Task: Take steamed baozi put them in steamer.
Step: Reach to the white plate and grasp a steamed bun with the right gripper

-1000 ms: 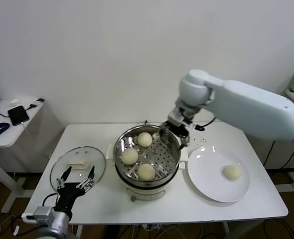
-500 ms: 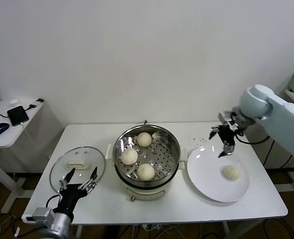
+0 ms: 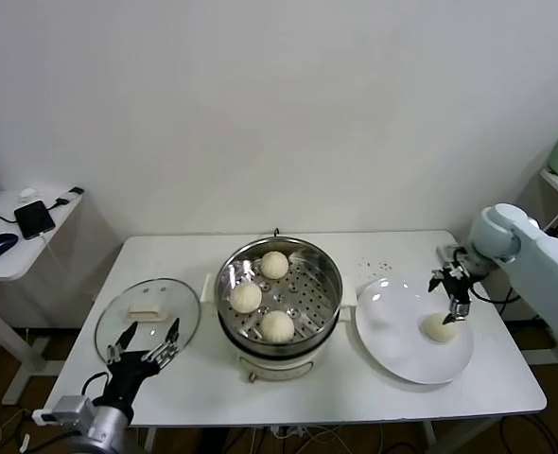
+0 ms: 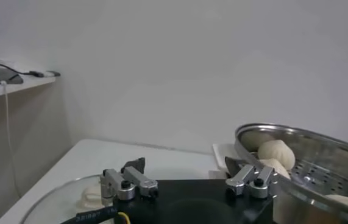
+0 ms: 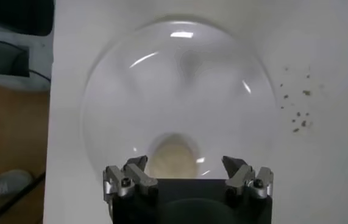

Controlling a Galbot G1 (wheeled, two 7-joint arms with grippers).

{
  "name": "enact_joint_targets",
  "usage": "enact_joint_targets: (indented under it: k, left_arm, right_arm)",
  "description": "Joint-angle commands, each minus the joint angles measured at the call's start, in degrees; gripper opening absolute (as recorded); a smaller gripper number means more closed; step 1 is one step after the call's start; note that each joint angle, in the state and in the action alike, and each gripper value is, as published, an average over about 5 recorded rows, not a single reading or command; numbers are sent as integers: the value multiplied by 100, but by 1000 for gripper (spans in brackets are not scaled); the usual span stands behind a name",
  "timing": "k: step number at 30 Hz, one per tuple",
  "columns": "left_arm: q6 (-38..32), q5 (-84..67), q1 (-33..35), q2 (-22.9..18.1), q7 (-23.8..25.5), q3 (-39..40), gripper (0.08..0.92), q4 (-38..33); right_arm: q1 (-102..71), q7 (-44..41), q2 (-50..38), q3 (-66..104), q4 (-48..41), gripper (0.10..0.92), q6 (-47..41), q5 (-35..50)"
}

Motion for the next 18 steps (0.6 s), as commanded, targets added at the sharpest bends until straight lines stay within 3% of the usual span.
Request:
enact_joint_targets:
  k: [1, 18]
  left_arm:
    - [16, -71, -6, -6, 8, -85, 823, 66]
    - [-1, -51, -28, 7, 22, -101, 823, 144]
  right_arm:
    - [-441, -30, 350, 391, -668, 823, 414, -659]
    - [-634, 290, 645, 549, -1085, 823, 681, -911]
